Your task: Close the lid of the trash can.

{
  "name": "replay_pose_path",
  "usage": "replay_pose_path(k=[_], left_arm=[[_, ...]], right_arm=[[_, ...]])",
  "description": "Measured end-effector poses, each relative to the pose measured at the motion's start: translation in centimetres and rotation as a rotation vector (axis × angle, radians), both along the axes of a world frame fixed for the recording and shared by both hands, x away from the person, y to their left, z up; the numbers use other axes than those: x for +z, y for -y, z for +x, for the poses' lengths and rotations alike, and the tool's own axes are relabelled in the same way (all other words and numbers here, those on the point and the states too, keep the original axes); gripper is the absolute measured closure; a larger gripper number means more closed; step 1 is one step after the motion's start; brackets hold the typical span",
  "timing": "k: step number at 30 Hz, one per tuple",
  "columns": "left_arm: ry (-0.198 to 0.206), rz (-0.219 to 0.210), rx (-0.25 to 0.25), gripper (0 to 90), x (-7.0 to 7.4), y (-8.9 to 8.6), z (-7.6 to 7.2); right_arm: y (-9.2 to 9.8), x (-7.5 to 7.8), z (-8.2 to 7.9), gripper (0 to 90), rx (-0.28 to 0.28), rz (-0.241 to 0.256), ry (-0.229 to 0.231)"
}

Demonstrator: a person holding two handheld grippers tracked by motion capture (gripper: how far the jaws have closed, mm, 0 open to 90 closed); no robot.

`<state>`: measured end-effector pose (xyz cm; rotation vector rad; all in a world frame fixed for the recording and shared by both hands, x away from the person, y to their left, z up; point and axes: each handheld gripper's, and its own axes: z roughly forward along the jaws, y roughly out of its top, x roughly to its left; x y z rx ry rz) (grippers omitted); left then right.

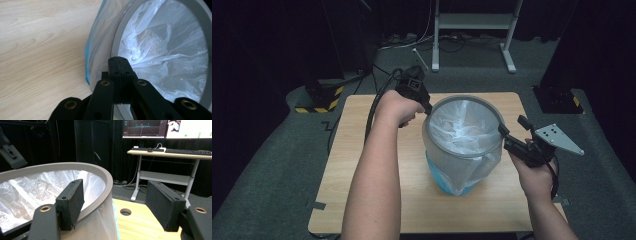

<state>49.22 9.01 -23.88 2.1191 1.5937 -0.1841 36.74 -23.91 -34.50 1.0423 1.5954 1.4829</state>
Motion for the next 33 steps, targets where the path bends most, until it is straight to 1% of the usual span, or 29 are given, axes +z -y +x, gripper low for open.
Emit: replay_pose_path(k=[2,3,4,5,6,7,8,9,10,11,12,13,15,16,17,18,19,20,21,22,23,24,25,28,29,30,31,32,33], left_arm=[[0.012,0.006,-0.012,89.9,0.0,-0.2,-0.2],[0.044,0.038,-0.011,89.2,0.2,-0.5,-0.4],[0.044,0.038,-0.011,85.8,0.2,-0.5,-0.4],[0.063,0.051,0.008,85.8,0.3,-0.9,-0.5],[0.085,0.067,0.025,84.7,0.2,-1.6,-0.6],[0.105,0.12,0.041,82.6,0.0,-2.1,-0.7],[0.116,0.161,0.057,77.8,-0.4,-2.6,-0.8],[0.118,0.172,0.068,77.8,-0.7,-3.0,-0.9],[0.139,0.2,0.077,76.3,-1.4,-3.6,-1.0],[0.15,0.211,0.079,73.9,-1.9,-4.0,-1.1],[0.166,0.22,0.083,72.0,-3.0,-4.7,-1.3],[0.172,0.225,0.086,68.2,-3.6,-5.1,-1.4],[0.205,0.237,0.087,60.0,-5.5,-5.8,-1.7],[0.223,0.242,0.083,55.3,-6.6,-6.3,-2.0],[0.23,0.246,0.083,53.3,-7.4,-6.5,-2.1],[0.234,0.249,0.086,49.0,-8.2,-6.8,-2.2],[0.245,0.251,0.096,49.0,-9.2,-7.1,-2.4],[0.251,0.257,0.098,46.6,-10.5,-7.4,-2.7],[0.257,0.258,0.098,44.3,-11.3,-7.5,-2.8],[0.268,0.268,0.092,42.5,-12.6,-7.8,-3.1],[0.273,0.279,0.084,41.1,-13.5,-7.9,-3.3],[0.276,0.279,0.084,40.2,-14.3,-8.0,-3.4],[0.277,0.279,0.082,39.1,-15.3,-8.2,-3.7],[0.281,0.266,0.088,36.1,-17.8,-8.6,-4.4],[0.28,0.263,0.087,33.1,-18.5,-8.7,-4.6],[0.288,0.264,0.085,33.1,-19.3,-8.8,-4.9],[0.303,0.262,0.087,31.2,-20.3,-9.0,-5.3],[0.308,0.247,0.094,29.6,-21.0,-9.1,-5.5],[0.316,0.243,0.106,29.6,-22.0,-9.4,-5.9]], right_arm=[[0.1,-0.1,0.0,32.2,0.012,0.017,-0.001],[0.1,-0.1,0.0,32.3,0.01,0.018,-0.008],[0.1,-0.1,0.0,32.3,0.01,0.018,-0.008],[0.1,0.1,-0.1,33.6,0.001,0.007,-0.005],[0.3,0.2,-0.3,33.6,-0.017,0.0,0.01],[0.6,0.3,-0.6,33.6,-0.024,0.011,0.02],[1.2,0.5,-0.9,33.8,-0.048,0.009,0.024],[1.2,0.5,-0.9,33.8,-0.048,0.009,0.024],[1.4,0.4,-1.0,34.2,-0.06,0.007,0.023],[1.7,0.3,-1.1,34.3,-0.078,-0.001,0.02],[1.9,0.1,-1.2,34.3,-0.084,-0.009,0.017],[2.1,-0.4,-1.3,34.3,-0.095,-0.024,0.006],[2.4,-1.2,-1.3,34.1,-0.105,-0.036,-0.008],[2.5,-1.8,-1.3,33.7,-0.11,-0.043,-0.021],[2.7,-2.5,-1.2,33.1,-0.118,-0.051,-0.041],[3.0,-3.4,-1.0,32.6,-0.126,-0.058,-0.062],[3.0,-3.4,-1.0,32.6,-0.126,-0.058,-0.062],[3.1,-4.1,-0.9,32.2,-0.13,-0.065,-0.077],[3.2,-5.0,-0.8,31.7,-0.132,-0.071,-0.098],[3.3,-5.5,-0.8,31.3,-0.134,-0.079,-0.11],[3.4,-6.3,-0.7,31.0,-0.139,-0.093,-0.125],[3.5,-7.0,-0.7,30.9,-0.142,-0.103,-0.139],[3.6,-7.5,-0.7,30.7,-0.143,-0.113,-0.149],[3.7,-9.7,-0.6,29.7,-0.144,-0.138,-0.214],[3.7,-10.9,-0.5,29.5,-0.143,-0.155,-0.25],[3.7,-10.9,-0.5,29.5,-0.143,-0.155,-0.25],[3.7,-11.6,-0.5,29.3,-0.139,-0.162,-0.274],[3.7,-13.0,-0.5,29.4,-0.134,-0.171,-0.329],[3.7,-13.0,-0.5,29.4,-0.134,-0.171,-0.329]])
